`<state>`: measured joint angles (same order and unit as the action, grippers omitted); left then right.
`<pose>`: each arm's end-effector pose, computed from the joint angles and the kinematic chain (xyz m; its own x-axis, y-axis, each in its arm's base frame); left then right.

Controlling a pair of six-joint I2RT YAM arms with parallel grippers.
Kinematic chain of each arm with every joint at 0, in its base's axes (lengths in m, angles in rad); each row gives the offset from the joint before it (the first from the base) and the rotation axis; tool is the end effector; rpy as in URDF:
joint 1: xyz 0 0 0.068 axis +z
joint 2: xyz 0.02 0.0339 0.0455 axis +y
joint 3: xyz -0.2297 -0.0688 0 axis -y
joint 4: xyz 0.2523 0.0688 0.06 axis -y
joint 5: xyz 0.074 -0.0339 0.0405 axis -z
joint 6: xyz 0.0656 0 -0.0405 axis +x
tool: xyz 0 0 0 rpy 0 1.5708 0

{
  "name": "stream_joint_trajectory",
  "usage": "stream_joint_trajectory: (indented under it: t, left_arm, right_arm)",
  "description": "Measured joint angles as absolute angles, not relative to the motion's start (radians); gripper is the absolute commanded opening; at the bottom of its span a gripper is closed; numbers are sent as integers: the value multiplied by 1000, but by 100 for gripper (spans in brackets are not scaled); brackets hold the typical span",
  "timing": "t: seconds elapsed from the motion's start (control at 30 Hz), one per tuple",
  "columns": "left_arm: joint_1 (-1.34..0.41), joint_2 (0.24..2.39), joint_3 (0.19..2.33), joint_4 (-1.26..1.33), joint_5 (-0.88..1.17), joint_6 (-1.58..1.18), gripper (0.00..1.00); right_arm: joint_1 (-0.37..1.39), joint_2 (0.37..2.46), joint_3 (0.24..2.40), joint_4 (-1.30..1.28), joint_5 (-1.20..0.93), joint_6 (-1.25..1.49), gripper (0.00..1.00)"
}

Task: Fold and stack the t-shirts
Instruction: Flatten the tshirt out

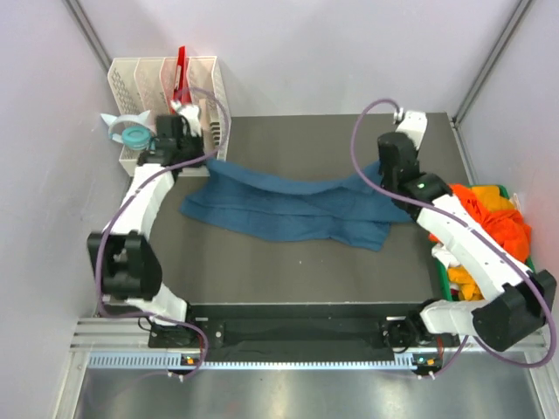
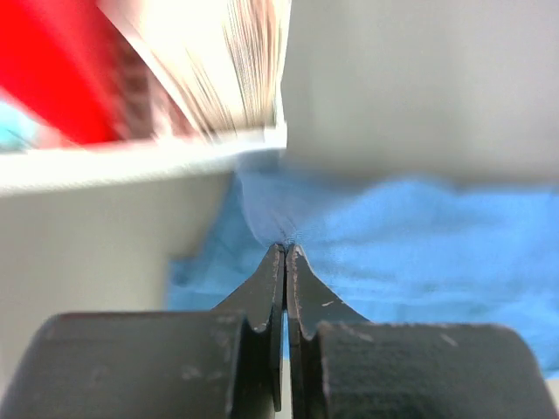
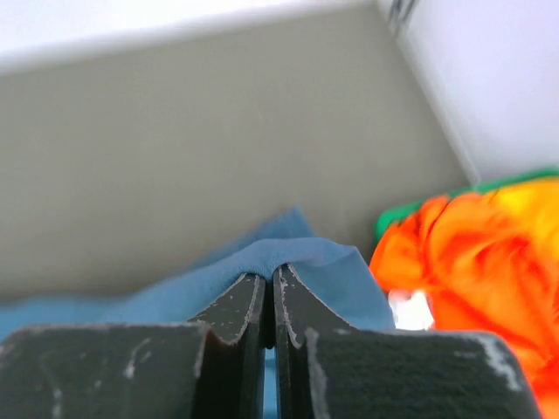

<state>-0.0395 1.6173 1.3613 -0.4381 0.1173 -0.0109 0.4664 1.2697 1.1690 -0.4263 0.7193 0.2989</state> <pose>0.3963 -0.0233 0.2481 -0.6406 0.0145 -0.7678 0.1221 0.9890 -0.0832 0.3013 0.1033 0.3052 -0.3791 0.0571 -0.9236 0.2951 0.9534 -0.0622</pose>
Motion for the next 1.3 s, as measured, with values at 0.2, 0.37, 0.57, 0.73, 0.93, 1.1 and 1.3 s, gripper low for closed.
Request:
stream_joint_trajectory:
  t: [0.2,0.37,0.57,0.73,0.93,1.1,1.3]
  left_arm:
    - [-38,1355,1602,-524,113,31,0]
    - [-38,1192,1696,-615,112,71,0]
    - [-38,1055,1780,-773,128,91,0]
    - [-38,973,1829,-850,130,96,0]
    - [-38,942,1916,-870,113,88,0]
    - [-38,953,1931,-871,110,71,0]
    - [-38,997,1914,-865,110,53,0]
  right_arm:
    - [461,1161,1426,-455,754,194,0]
    - [460,1068,1615,-496,756,156,0]
    - [460,1019,1761,-564,731,131,0]
    - [461,1014,1849,-598,708,112,0]
    - [461,1018,1901,-638,688,113,0]
    - [461,1037,1948,-645,688,112,0]
    - [461,1087,1998,-657,690,115,0]
